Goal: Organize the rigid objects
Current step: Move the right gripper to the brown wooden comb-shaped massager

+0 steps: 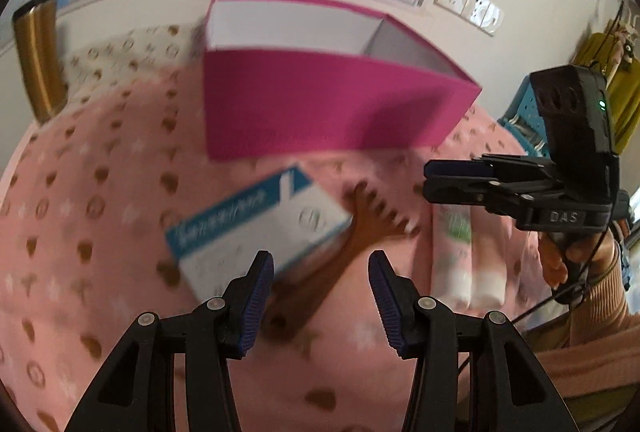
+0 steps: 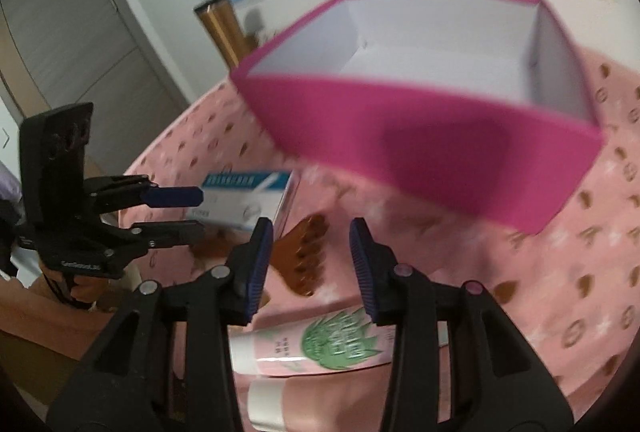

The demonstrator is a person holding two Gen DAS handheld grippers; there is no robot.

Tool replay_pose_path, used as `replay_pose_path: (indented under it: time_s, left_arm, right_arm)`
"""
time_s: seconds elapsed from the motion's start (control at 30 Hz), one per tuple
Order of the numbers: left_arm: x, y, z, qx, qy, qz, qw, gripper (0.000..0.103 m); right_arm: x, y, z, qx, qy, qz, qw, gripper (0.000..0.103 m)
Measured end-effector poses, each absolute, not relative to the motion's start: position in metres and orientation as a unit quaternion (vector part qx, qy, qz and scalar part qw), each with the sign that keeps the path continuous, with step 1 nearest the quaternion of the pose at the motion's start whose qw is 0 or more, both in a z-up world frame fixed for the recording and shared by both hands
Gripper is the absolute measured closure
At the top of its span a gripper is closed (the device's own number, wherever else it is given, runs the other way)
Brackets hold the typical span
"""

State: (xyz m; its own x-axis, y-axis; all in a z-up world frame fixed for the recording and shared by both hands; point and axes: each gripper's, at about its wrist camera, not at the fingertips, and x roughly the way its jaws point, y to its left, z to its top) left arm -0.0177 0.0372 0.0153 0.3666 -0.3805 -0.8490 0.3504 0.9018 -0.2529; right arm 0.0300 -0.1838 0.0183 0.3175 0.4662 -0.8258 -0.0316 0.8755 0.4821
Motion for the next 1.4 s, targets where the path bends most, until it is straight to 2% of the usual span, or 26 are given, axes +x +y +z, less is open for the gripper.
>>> replay_pose_path:
  time_s: [0.33,0.5,0.57,0.9,1.0,1.4]
  left_arm:
    - [-0.027,0.054,-0.012,-0.035,0.556,-0.195,0.807,0.053]
    - [-0.027,0.045,-0.013,-0.032,0.549,-0.216,0.807,0.057]
    - [-0.028,0.041,-0.016,-0.024,0.547,-0.216,0.808,0.062]
    - [-0.032,0.029,-0.015,-0.004,0.549,-0.209,0.809,0.063]
    - [-0.03,0.029,-0.017,-0.018,0.554,-0.216,0.804,0.07]
    - [-0.027,0.001,-0.02,-0.03,0.563,-0.259,0.785,0.07]
  right_arm:
    - [0.035,-0.175,-0.027,0.217,0.606,0.147,0.751,0.06]
    - [0.038,-0.174,-0.026,0.222,0.604,0.153,0.75,0.059]
    - [0.039,-0.171,-0.027,0.218,0.604,0.155,0.751,0.059]
    - [0.03,-0.172,-0.012,0.197,0.588,0.128,0.774,0.059]
    - [0.024,-0.166,-0.001,0.181,0.581,0.144,0.78,0.059]
    - [0.032,-0.16,-0.02,0.204,0.601,0.153,0.757,0.059]
